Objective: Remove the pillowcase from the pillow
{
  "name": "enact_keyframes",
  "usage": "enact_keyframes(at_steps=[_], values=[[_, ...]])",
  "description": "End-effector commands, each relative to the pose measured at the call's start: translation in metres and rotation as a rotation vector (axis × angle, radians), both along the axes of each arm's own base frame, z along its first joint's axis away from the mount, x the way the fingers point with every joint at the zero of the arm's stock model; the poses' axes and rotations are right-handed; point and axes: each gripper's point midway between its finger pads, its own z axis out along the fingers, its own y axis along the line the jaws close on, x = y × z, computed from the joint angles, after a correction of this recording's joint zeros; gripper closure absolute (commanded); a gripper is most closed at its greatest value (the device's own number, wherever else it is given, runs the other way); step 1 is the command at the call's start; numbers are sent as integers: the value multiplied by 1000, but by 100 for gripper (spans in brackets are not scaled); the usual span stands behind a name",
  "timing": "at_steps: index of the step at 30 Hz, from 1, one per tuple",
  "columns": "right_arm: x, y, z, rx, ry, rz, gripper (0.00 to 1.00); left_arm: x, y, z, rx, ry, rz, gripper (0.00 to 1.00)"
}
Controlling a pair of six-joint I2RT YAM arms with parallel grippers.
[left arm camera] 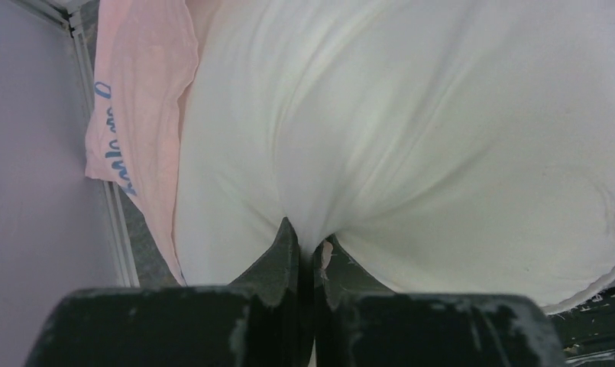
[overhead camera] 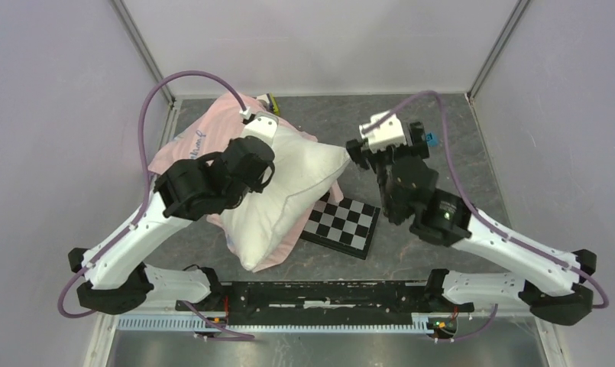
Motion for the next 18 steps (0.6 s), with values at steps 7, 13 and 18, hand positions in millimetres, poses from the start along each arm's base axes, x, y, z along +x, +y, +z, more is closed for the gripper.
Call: enact_keyframes(at_steps=[7, 13, 18], values=[[72, 7, -61, 366, 152, 274, 2, 10, 42, 58, 8, -141, 105, 98], [76, -6, -121, 486, 168, 459, 2, 7, 52, 76, -9, -172, 118, 98], [26, 51, -141, 503, 59, 934, 2, 4, 55, 80, -31, -177, 108, 98]])
